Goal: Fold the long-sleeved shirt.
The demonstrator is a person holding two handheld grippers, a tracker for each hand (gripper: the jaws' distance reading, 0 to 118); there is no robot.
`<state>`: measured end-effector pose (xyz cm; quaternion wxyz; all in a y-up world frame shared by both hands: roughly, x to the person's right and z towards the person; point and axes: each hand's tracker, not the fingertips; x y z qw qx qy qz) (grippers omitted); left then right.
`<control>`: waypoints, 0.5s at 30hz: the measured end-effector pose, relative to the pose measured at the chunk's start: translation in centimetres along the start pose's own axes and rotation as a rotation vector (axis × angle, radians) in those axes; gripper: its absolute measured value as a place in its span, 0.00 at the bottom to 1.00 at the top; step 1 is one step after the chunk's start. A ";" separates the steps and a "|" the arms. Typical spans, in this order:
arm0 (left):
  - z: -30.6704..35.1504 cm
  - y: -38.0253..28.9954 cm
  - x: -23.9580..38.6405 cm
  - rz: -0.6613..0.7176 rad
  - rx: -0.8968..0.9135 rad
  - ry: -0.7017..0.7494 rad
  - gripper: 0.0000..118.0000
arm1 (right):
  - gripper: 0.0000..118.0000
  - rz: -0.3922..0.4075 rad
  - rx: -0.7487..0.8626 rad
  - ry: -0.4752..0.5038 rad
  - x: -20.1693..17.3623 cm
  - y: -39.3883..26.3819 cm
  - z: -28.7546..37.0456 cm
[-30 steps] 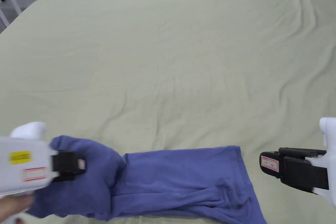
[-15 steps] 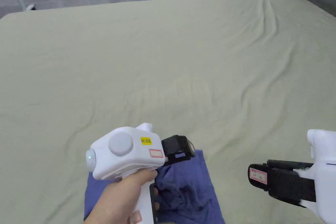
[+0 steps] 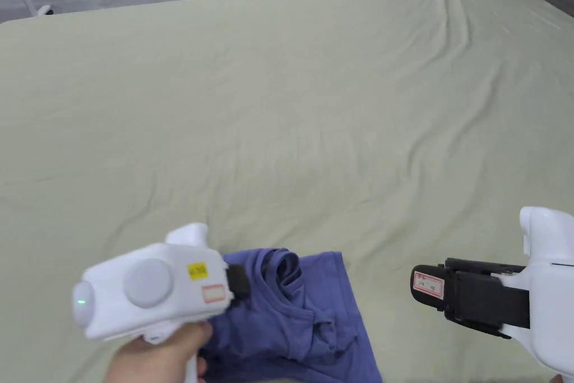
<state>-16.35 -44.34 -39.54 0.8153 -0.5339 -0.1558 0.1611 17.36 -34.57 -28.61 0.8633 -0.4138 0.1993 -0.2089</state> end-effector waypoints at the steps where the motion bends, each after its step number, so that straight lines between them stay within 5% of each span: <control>1: -1.9 -0.6 1.1 -0.014 -0.052 -0.007 0.00 | 0.00 -0.006 -0.003 -0.014 0.0 0.0 0.0; 7: -7.1 -2.6 8.0 -0.170 -0.024 0.192 0.00 | 0.00 -0.025 0.007 -0.077 0.4 0.1 1.6; 12: -9.2 -2.1 9.2 -0.012 -0.154 -0.164 0.00 | 0.00 -0.032 0.032 -0.133 0.9 0.6 2.7; 15: -7.5 -2.7 9.7 0.010 -0.127 -0.244 0.00 | 0.00 -0.044 0.061 -0.149 0.8 1.1 3.3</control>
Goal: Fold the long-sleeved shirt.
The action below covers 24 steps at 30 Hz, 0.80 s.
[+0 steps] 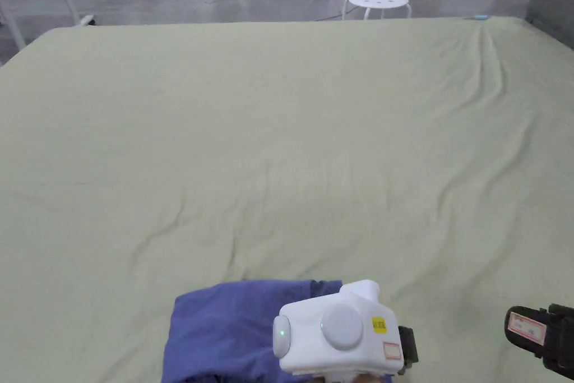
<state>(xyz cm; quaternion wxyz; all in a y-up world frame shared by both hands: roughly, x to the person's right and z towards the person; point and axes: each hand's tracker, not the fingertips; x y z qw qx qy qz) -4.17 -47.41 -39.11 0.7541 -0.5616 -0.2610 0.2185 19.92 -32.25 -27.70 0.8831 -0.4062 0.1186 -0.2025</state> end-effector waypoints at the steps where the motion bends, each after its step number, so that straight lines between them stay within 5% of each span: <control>1: 1.4 -0.1 0.3 -0.050 0.026 -0.018 0.00 | 0.00 -0.003 0.018 0.006 -0.2 0.2 0.2; 7: 15.9 1.3 -5.5 -0.001 0.223 0.036 0.00 | 0.00 0.008 0.044 0.065 -3.4 2.3 -2.6; 12: 24.5 1.4 -12.7 0.075 0.313 0.255 0.00 | 0.00 -0.031 -0.232 0.145 -9.1 2.4 -12.8; 15: 26.0 0.3 -15.6 0.160 0.310 0.257 0.00 | 0.00 -0.087 -0.393 0.163 -10.9 1.1 -19.4; 18: 25.9 -0.3 -17.0 0.179 0.294 0.258 0.00 | 0.00 -0.010 -0.484 0.014 -11.4 -0.7 -24.7; 22: 24.4 -0.1 -17.5 0.173 0.248 0.250 0.00 | 0.00 0.211 -0.569 -0.451 -9.2 -3.4 -27.6; 24: 23.7 0.2 -17.5 0.171 0.237 0.241 0.00 | 0.00 0.075 -0.516 -0.267 -8.4 -3.0 -26.5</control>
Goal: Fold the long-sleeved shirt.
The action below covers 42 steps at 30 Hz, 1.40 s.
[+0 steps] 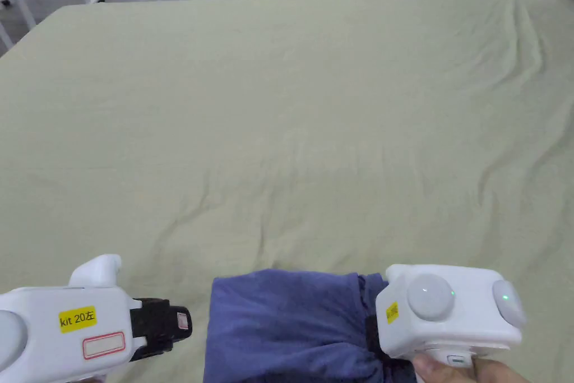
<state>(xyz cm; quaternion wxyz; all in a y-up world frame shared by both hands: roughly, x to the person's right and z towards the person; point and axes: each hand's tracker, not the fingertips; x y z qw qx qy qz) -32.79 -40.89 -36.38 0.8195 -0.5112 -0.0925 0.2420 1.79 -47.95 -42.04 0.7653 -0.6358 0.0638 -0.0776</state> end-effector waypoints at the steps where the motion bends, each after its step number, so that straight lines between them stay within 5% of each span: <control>1: -0.3 0.1 0.0 0.000 -0.005 -0.014 0.00 | 0.00 0.050 -0.004 -0.048 -0.5 0.0 0.0; 5: -1.6 0.7 0.0 -0.003 -0.024 -0.103 0.01 | 0.00 0.117 0.016 -0.081 -0.6 -0.3 -0.7; 6: -2.1 0.8 0.0 -0.015 -0.031 -0.133 0.27 | 0.00 0.116 0.017 -0.081 -0.5 -0.4 -0.7; 7: -2.4 1.0 -0.1 -0.014 -0.035 -0.153 0.64 | 0.00 0.116 0.019 -0.081 -0.4 -0.4 -0.6; 8: -2.9 1.0 -0.5 -0.012 -0.040 -0.191 0.64 | 0.00 0.118 0.022 -0.078 -0.4 -0.5 -0.6; 10: -4.9 1.3 -1.3 0.042 -0.110 -0.271 0.98 | 0.00 0.105 0.028 -0.046 0.3 -0.5 -0.6; 11: -6.0 1.6 -2.0 0.083 -0.011 -0.321 0.99 | 0.00 0.080 0.023 -0.018 0.9 -0.3 -0.5; 15: -10.9 1.3 -2.9 0.230 -0.269 -0.459 0.94 | 0.00 0.060 0.001 0.009 1.4 0.2 -0.5; 17: -12.9 2.2 -3.7 0.234 -0.260 -0.424 0.74 | 0.00 0.069 0.001 0.007 1.3 0.2 -0.6; 19: -13.4 2.6 -3.6 0.160 -0.258 -0.283 0.35 | 0.00 0.055 0.000 0.020 1.6 0.2 -0.5; 20: -12.0 1.9 -2.1 0.132 -0.243 -0.255 0.25 | 0.00 0.046 -0.004 0.029 1.8 0.3 -0.5; 22: -11.7 1.6 -2.5 0.167 -0.246 -0.352 0.21 | 0.00 0.038 -0.012 0.041 2.0 0.5 -0.5; 29: -6.8 1.4 -2.7 0.147 -0.180 -0.361 0.13 | 0.00 -0.037 0.075 0.140 0.3 0.3 3.4; 35: -1.2 3.6 -7.2 0.207 -0.158 -0.315 0.13 | 0.00 0.041 0.109 0.228 -7.8 -0.7 5.7; 42: 7.8 6.2 -16.2 0.180 -0.090 -0.073 0.13 | 0.00 0.168 0.093 0.341 -19.4 -2.6 5.3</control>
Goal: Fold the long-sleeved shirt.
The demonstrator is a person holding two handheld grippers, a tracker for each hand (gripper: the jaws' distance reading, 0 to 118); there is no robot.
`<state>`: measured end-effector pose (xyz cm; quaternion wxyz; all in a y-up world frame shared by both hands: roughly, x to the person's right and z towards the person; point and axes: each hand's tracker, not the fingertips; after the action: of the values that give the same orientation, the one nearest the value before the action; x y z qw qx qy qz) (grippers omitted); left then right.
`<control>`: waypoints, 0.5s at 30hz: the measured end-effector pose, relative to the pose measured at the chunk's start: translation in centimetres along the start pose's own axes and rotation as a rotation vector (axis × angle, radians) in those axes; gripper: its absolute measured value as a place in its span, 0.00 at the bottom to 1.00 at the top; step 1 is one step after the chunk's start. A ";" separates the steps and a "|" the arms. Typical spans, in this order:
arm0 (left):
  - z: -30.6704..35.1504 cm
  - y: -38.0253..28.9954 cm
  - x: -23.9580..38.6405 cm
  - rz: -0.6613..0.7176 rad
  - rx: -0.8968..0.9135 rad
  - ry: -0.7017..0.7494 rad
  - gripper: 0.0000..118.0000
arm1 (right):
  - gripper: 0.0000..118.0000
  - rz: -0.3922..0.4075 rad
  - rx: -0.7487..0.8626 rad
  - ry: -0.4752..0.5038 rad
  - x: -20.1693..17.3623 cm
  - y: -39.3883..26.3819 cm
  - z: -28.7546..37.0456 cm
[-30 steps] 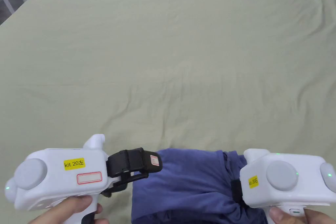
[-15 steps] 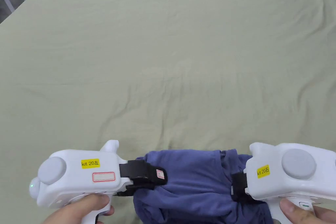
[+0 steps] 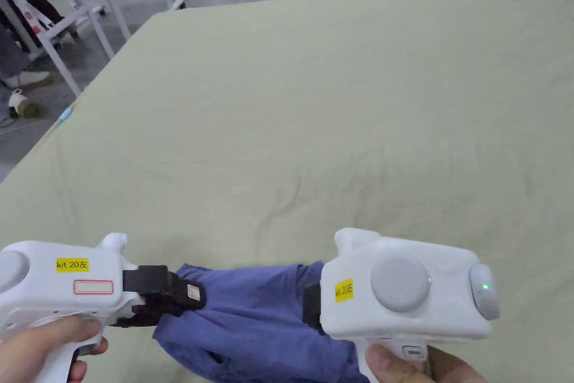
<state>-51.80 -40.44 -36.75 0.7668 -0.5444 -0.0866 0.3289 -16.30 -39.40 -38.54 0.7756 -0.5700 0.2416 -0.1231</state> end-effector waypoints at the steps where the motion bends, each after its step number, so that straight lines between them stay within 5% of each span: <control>1: 1.3 0.6 -1.0 -0.031 0.011 0.062 0.13 | 0.00 0.007 -0.003 0.020 -1.4 0.0 -0.7; 6: 6.7 1.9 -5.7 -0.086 0.080 0.415 0.13 | 0.00 0.029 -0.058 0.107 -8.6 -0.6 -4.0; 8: 7.8 1.9 -8.9 0.002 0.058 0.552 0.13 | 0.00 0.044 -0.070 0.168 -10.9 -1.1 -4.3; 12: 9.2 1.1 -11.8 0.034 0.123 0.461 0.17 | 0.00 0.104 -0.070 0.175 -13.3 -1.5 -4.4; 13: 9.2 0.8 -11.6 0.031 0.141 0.421 0.29 | 0.00 0.112 -0.069 0.177 -13.4 -1.5 -4.4; 14: 9.3 0.7 -11.4 0.017 0.166 0.430 0.52 | 0.00 0.118 -0.066 0.174 -13.6 -1.4 -4.4; 15: 9.3 0.7 -10.7 0.005 0.189 0.460 0.89 | 0.00 0.119 -0.062 0.171 -13.6 -1.3 -4.2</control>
<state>-64.91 -39.47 -31.33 0.8131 -0.5310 0.1226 0.2048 -29.99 -36.96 -35.07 0.7402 -0.5657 0.3439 -0.1178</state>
